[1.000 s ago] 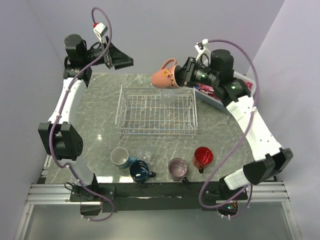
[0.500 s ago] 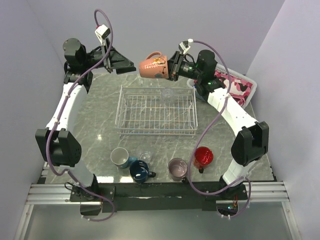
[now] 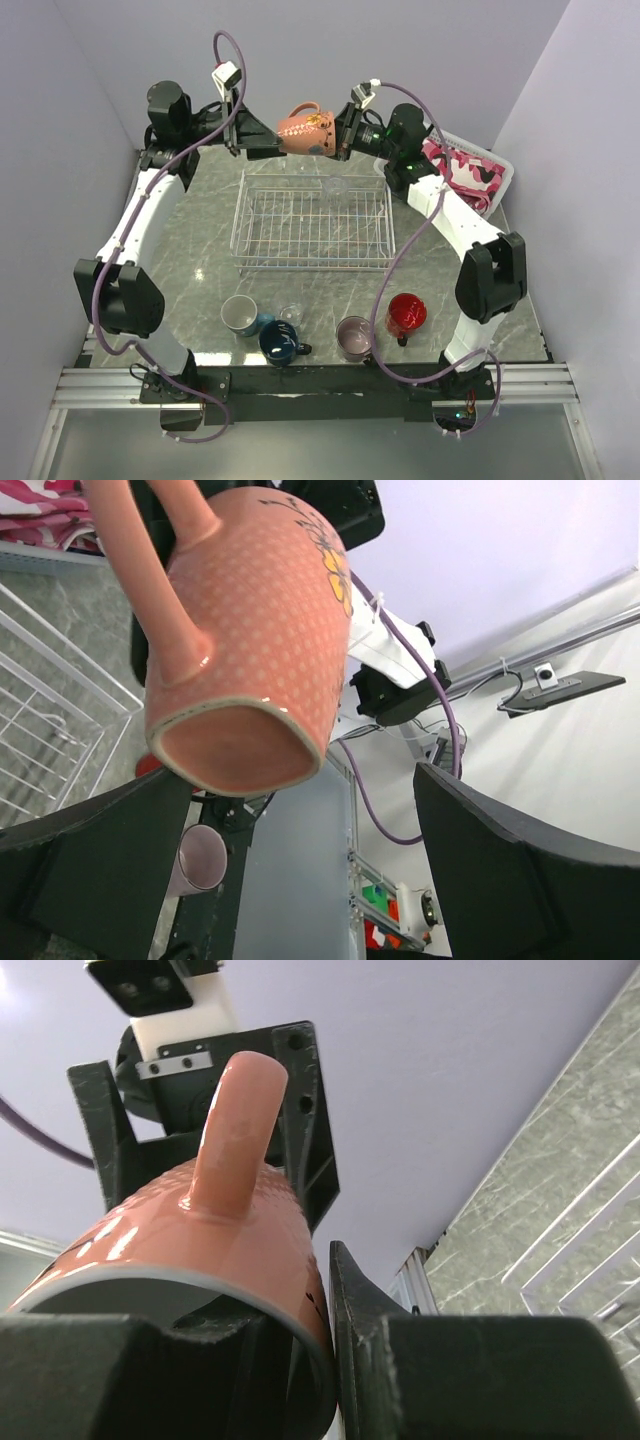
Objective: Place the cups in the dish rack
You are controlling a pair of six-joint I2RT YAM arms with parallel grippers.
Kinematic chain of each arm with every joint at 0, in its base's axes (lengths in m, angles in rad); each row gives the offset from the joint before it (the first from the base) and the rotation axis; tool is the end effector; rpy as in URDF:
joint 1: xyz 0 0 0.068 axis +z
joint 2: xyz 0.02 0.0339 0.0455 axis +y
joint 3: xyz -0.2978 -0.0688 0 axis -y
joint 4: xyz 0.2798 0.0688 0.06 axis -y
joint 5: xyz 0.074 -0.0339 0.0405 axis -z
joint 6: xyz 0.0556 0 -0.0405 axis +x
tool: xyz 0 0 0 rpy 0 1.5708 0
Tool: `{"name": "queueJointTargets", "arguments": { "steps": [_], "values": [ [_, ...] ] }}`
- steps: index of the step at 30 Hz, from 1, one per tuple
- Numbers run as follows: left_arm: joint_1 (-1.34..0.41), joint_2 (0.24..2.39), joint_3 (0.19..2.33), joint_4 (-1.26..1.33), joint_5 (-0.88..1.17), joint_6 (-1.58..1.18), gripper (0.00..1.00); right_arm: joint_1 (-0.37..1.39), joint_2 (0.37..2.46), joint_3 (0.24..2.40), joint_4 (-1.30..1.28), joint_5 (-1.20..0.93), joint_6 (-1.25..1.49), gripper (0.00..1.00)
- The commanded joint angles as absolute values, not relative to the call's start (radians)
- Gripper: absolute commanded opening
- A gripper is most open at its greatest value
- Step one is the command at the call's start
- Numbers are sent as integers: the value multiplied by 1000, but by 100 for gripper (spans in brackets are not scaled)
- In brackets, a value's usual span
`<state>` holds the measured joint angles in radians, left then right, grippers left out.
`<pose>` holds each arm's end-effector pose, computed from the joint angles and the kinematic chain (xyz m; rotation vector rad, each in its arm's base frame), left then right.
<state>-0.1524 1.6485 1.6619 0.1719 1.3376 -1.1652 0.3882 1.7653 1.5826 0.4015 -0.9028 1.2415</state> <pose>0.3945 -0.1153 0.4901 0.4780 1.8374 -1.8734 0.4180 0.2181 0.4374 -0.2056 1.7492 1.8687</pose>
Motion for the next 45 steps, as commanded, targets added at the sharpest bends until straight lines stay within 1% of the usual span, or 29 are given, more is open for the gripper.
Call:
{"name": "queueJointTargets", "arguments": {
  "steps": [1,5,15,21,24,30,31,32,33,34,35,36,37,39,40,41,42,43,44,45],
  "values": [
    [-172,1640,1701,235,1322,-1189,96,394,1787,1626,499,-905,1255,0],
    [-192,1649,1704,238,1313,-1189,96,402,1819,1649,512,-905,1262,0],
    [-215,1726,1796,169,1224,-1144,96,451,1865,1721,362,-907,1148,0],
    [-235,1752,1819,270,1226,-1236,96,462,1876,1689,348,-900,1126,0],
    [-242,1749,1810,288,1226,-1250,96,466,1896,1706,342,-902,1126,0],
    [-252,1758,1825,311,1226,-1267,96,509,1966,1822,146,-908,1017,0],
    [-255,1758,1825,304,1227,-1264,96,515,1977,1845,103,-907,958,0],
    [-255,1756,1824,311,1230,-1262,97,531,2000,1880,-41,-897,909,0],
    [-253,1756,1818,334,1235,-1281,94,537,2009,1941,-107,-875,863,0],
    [-253,1756,1813,377,1239,-1298,67,540,2013,1954,-142,-868,812,0],
    [-252,1756,1812,367,1239,-1293,52,541,2010,1954,-173,-864,801,0],
    [-252,1755,1815,351,1238,-1283,40,541,2003,1928,-170,-858,799,0],
    [-252,1755,1816,342,1241,-1276,21,543,1997,1919,-176,-851,786,0],
    [-247,1755,1810,365,1249,-1292,9,541,1988,1914,-248,-833,738,0],
    [-244,1755,1807,374,1252,-1296,1,540,1982,1905,-262,-828,727,0],
    [-239,1755,1804,394,1261,-1307,1,540,1968,1890,-296,-824,715,0],
    [-235,1755,1798,412,1267,-1319,1,538,1961,1881,-308,-821,701,5],
    [-229,1756,1795,428,1272,-1330,1,535,1951,1869,-316,-821,695,22],
    [-215,1753,1784,440,1278,-1345,1,532,1931,1847,-339,-815,690,46],
    [-204,1752,1778,462,1287,-1351,1,525,1916,1830,-342,-810,683,48]
  ]
}}
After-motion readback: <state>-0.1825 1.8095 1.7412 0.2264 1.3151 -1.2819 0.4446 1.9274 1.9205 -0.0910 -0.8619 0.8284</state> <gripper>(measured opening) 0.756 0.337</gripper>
